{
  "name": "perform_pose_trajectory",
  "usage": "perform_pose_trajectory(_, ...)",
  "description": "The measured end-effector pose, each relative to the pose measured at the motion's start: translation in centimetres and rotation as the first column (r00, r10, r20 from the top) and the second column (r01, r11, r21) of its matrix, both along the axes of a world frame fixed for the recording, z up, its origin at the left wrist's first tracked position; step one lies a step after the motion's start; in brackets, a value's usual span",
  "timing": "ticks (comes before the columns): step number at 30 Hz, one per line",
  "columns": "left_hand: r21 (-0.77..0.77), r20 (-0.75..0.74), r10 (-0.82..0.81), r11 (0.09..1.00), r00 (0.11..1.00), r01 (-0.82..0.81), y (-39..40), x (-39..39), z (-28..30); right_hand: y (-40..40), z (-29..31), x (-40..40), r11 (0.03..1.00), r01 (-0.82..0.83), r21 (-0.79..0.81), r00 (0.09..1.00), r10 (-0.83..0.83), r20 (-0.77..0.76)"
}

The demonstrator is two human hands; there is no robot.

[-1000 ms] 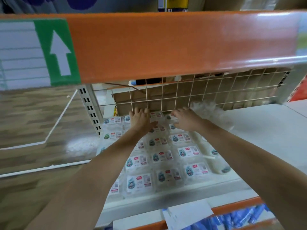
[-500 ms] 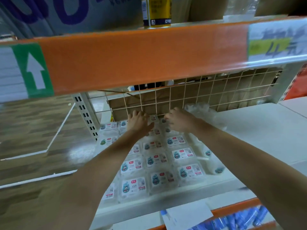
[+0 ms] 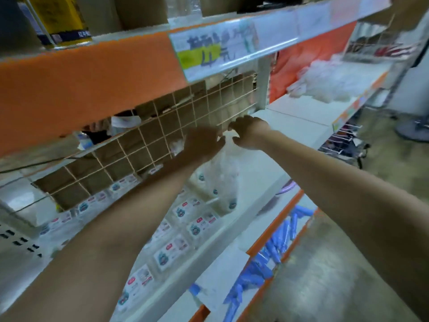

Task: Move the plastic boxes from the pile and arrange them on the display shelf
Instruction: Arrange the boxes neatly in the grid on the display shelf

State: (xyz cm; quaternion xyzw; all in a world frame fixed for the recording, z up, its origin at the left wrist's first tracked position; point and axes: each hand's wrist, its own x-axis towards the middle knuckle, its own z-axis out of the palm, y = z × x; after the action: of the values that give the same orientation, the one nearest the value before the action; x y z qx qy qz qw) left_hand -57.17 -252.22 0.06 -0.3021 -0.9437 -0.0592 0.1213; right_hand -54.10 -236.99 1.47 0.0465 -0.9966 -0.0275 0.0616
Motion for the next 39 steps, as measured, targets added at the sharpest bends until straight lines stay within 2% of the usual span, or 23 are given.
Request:
perform_pose_trajectory(4, -0.073, 0.046, -0.091, 0.993, 0.995, 0.094, 9.6, 0.5, 0.1, 8.8, -0.6, 2.5, 0.990, 0.118, -0.079, 0.993, -0.118, 0.007)
perform_pose_trajectory(8, -0.160, 0.060, -0.210, 0.963, 0.976, 0.217, 19.2, 0.1, 0.0, 18.1, -0.5, 5.0, 0.973, 0.220, -0.075, 0.975, -0.221, -0.004)
perform_pose_trajectory(16, -0.143, 0.117, -0.304, 0.937, 0.946, 0.319, 36.9, -0.3, 0.5, 34.6, 0.0, 8.1, 0.927, 0.374, -0.039, 0.927, -0.375, -0.008)
perform_pose_trajectory(21, -0.124, 0.146, -0.345, 0.924, 0.927, 0.363, 44.9, -1.1, -0.2, 41.7, -0.8, 7.9, 0.901, 0.432, -0.026, 0.900, -0.430, 0.068)
perform_pose_trajectory(26, -0.190, 0.138, -0.357, 0.906, 0.924, 0.379, 51.5, -4.6, -1.9, 48.7, -3.5, 5.1, 0.876, 0.479, -0.051, 0.875, -0.473, 0.098)
perform_pose_trajectory(31, -0.168, 0.168, -0.370, 0.903, 0.914, 0.396, 59.0, -10.3, -2.7, 56.6, -5.4, -0.1, 0.863, 0.502, -0.045, 0.859, -0.492, 0.142)
perform_pose_trajectory(39, -0.163, 0.113, -0.321, 0.928, 0.940, 0.336, 69.3, -21.0, -0.8, 69.2, -3.0, -10.8, 0.878, 0.472, -0.080, 0.880, -0.464, 0.103)
